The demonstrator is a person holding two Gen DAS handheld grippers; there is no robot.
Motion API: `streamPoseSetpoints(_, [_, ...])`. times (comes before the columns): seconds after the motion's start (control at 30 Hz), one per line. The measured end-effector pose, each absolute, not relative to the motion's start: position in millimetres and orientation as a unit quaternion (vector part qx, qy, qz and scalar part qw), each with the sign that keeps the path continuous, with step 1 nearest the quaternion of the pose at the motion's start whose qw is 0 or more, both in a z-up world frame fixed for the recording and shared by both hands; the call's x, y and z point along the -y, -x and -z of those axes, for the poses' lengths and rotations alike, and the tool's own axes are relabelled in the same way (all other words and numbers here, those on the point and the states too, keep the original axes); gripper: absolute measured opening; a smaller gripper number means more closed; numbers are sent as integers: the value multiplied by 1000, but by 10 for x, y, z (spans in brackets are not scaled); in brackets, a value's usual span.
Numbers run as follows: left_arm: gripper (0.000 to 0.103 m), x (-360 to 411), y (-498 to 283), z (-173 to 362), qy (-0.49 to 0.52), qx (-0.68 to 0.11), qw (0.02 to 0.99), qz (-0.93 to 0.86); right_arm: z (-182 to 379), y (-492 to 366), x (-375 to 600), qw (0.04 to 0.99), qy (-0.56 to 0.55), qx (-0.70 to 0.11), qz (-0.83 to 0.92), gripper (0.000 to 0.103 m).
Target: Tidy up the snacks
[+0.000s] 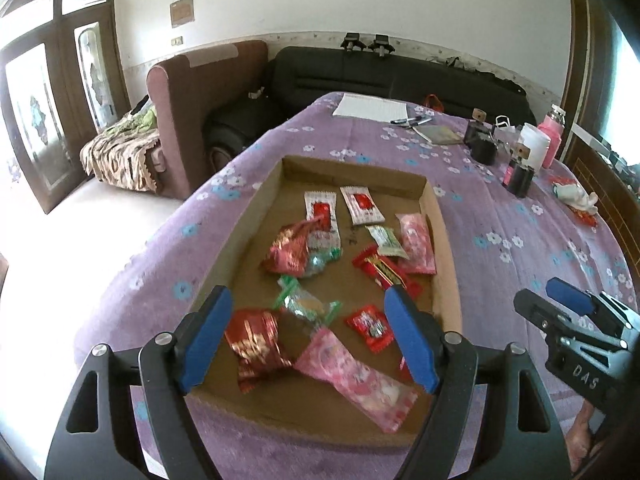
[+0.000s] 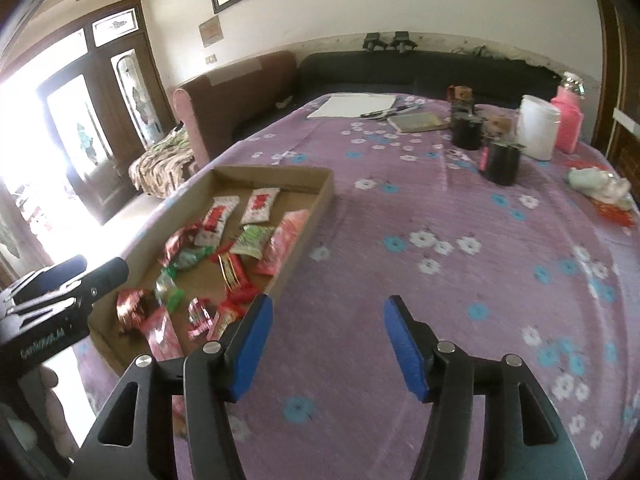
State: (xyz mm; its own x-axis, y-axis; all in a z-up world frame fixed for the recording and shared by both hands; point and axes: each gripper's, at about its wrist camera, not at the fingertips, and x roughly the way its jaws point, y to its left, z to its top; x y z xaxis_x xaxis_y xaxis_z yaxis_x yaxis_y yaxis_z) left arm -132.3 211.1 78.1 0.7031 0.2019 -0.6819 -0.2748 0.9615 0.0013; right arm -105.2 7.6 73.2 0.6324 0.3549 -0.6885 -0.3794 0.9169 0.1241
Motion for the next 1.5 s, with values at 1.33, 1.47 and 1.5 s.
streamPoseSetpoints(1.33, [79,-1986,1427,-550,45,-399,909,-112,-523,1427,-171,907,76,-378,-167,69])
streamPoseSetpoints(1.47, [79,-1996,1425,-530,46,-402,908,-110,-493,1420,-186,906,74,-383,-166,69])
streamPoseSetpoints(1.5, [79,-1998,1426,-526,47,-402,908,-110,-486,1417,-190,905,73,-384,-166,69])
